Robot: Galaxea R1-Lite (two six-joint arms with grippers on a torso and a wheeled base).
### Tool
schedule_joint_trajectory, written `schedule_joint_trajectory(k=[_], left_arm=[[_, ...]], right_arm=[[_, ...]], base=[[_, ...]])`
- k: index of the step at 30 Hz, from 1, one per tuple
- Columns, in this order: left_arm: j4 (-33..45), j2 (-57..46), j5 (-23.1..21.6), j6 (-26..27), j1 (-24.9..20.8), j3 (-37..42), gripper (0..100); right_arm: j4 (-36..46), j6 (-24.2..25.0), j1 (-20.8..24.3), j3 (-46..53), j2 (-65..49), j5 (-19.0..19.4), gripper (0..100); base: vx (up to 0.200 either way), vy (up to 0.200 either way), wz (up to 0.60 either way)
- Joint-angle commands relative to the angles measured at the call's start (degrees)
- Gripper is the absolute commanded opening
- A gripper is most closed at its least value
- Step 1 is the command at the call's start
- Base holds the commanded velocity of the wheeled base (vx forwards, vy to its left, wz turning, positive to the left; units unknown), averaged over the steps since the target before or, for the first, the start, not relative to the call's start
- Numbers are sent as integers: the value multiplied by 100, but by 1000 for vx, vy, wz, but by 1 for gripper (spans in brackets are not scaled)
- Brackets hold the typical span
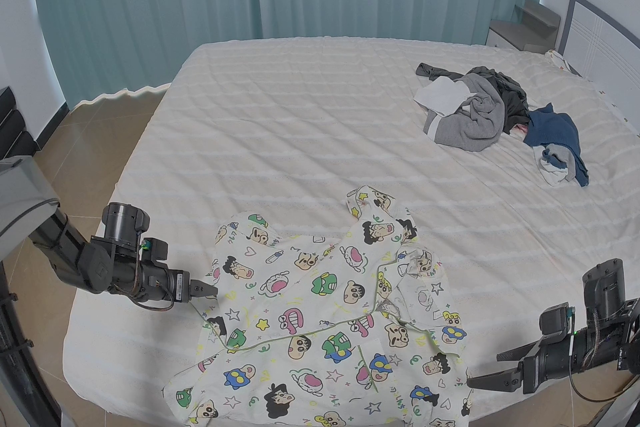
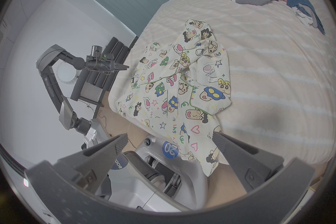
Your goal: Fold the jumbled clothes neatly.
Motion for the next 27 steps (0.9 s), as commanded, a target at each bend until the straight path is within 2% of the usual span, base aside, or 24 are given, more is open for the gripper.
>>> schedule_joint_trajectory(k=[1, 4, 9, 14, 19, 20, 27], left_arm=[[-248, 729, -24, -28, 117, -152, 100], [-564, 958, -15, -36, 161, -196, 100], [-652, 1186, -24, -45, 179, -266, 100], [-670, 1230, -340, -72, 179, -293, 100], [-670, 1248, -375, -80, 170, -319, 100], [-670, 1248, -375, -89, 170, -319, 0], [-670, 1125, -375, -80, 275, -266, 0]], right_arm=[[-7, 8, 10, 17, -104, 5, 100], [-7, 8, 1, 26, -104, 5, 100], [-7, 8, 10, 26, -104, 5, 100], [-7, 8, 10, 26, -104, 5, 100], [-7, 8, 1, 35, -104, 5, 100], [-7, 8, 1, 35, -113, 5, 100], [-7, 8, 1, 53, -104, -4, 100]], base=[[0, 0, 0], [0, 0, 0], [0, 0, 0], [0, 0, 0], [0, 0, 0], [0, 0, 0], [0, 0, 0]])
